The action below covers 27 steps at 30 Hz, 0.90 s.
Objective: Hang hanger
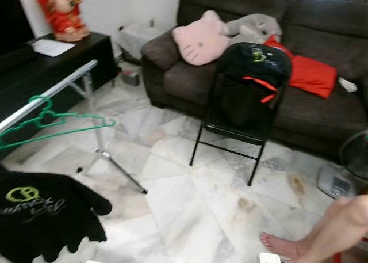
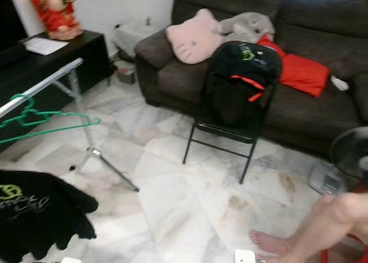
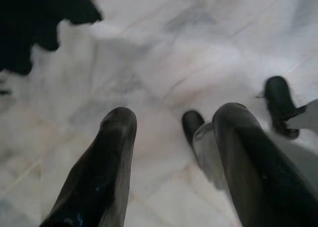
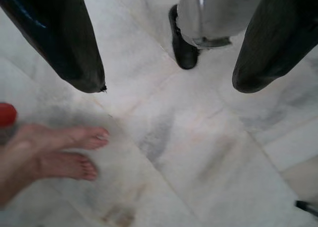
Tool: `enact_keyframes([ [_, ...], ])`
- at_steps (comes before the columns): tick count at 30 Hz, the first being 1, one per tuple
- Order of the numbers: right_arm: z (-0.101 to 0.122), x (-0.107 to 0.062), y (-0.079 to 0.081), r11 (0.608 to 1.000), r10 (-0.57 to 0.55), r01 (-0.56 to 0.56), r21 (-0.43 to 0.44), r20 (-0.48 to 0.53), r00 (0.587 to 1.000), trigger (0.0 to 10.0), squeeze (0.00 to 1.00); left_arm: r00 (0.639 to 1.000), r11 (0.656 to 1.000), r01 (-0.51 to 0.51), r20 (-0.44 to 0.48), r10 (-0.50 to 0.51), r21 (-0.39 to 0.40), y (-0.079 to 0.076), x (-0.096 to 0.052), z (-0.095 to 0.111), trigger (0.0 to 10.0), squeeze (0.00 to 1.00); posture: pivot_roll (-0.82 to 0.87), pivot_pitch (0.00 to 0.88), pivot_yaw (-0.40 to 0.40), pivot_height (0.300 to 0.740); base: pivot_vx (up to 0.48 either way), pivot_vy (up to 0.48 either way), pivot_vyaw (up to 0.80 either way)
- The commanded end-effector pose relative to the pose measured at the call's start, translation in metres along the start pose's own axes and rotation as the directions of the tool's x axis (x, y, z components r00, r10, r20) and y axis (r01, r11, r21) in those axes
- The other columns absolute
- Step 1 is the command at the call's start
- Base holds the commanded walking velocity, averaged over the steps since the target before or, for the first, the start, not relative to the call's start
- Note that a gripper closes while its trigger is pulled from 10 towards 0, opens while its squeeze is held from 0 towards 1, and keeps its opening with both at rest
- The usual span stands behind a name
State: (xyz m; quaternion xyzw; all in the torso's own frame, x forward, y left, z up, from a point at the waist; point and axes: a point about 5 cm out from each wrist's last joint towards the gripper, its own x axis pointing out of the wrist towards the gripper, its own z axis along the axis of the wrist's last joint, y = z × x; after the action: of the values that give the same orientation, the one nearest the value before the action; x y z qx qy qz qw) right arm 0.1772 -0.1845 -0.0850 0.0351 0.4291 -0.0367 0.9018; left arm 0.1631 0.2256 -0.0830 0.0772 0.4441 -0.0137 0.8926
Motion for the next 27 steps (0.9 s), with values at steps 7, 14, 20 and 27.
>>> enact_keyframes([
  [7, 0.001, 0.0, 0.001, 1.0, -0.007, 0.007, 0.018, 0.016, 1.0, 10.0, 0.0, 0.999, 1.0, 0.021, -0.028, -0.021, -0.009, -0.006, -0.001, -0.007, 10.0, 0.0, -0.03, 0.081, -0.036, 0.74, 0.084, 0.0, -0.33],
  [14, 0.002, 0.0, 0.0, 1.0, -0.008, 0.008, 0.016, 0.023, 1.0, 10.0, 0.0, 0.999, 1.0, 0.028, -0.035, -0.028, -0.005, -0.011, -0.001, -0.01, 10.0, 0.0, -0.04, 0.078, -0.037, 0.74, 0.328, 0.0, 0.0],
  [20, 0.001, 0.0, 0.0, 1.0, -0.011, 0.011, 0.018, 0.013, 1.0, 10.0, 0.0, 0.999, 1.0, 0.016, -0.05, -0.016, -0.009, 0.0, -0.005, -0.018, 10.0, 0.0, -0.04, 0.079, -0.039, 0.74, 0.334, 0.0, -0.23],
  [27, 0.001, 0.0, 0.0, 1.0, -0.011, 0.011, 0.016, 0.01, 1.0, 10.0, 0.0, 0.998, 1.0, 0.005, -0.058, -0.005, -0.011, 0.013, -0.009, -0.024, 10.0, 0.0, -0.04, 0.079, -0.038, 0.74, 0.335, 0.0, -0.76],
])
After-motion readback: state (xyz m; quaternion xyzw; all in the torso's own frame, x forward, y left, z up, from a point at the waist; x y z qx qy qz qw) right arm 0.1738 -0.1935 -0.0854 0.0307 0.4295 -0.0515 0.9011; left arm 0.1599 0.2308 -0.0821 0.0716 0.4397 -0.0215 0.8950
